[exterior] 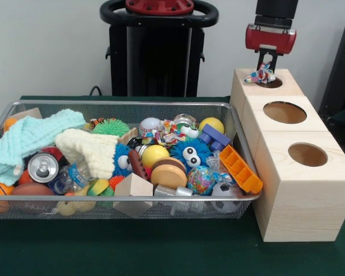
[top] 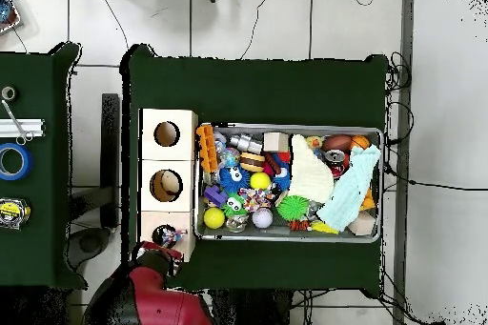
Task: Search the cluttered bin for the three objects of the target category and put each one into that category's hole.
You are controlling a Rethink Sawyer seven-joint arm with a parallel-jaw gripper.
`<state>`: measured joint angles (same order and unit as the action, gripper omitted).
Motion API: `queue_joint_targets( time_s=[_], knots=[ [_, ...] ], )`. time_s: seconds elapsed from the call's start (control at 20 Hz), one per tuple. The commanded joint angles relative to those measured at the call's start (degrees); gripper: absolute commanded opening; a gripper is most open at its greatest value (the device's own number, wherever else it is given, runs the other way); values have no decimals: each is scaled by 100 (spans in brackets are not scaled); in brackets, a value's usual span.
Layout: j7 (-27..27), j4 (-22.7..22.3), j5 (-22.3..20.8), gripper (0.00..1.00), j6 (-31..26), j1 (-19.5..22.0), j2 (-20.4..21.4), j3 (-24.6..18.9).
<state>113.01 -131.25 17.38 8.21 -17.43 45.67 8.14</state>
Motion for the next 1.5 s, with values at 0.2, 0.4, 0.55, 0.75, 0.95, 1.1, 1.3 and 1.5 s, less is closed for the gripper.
queue_joint_targets(
  time_s=[0.2, 0.4, 0.55, 0.75, 0.95, 1.1, 1.3, 1.5],
  knots=[
    [1688, -217, 309, 0, 96, 125, -332, -721],
    [1753, -138, 113, 0, 562, 318, -694, -895],
    [1764, -71, 95, 0, 712, 357, -869, -952],
    [1778, -30, 93, 0, 816, 392, -971, -1051],
    [1740, 16, 200, 0, 729, 318, -954, -1030],
    [1720, 66, 201, 0, 720, 350, -988, -1074],
    [1722, 110, 320, 0, 669, 279, -987, -1089],
    [1636, 164, 469, 0, 498, 146, -930, -973]
  ],
)
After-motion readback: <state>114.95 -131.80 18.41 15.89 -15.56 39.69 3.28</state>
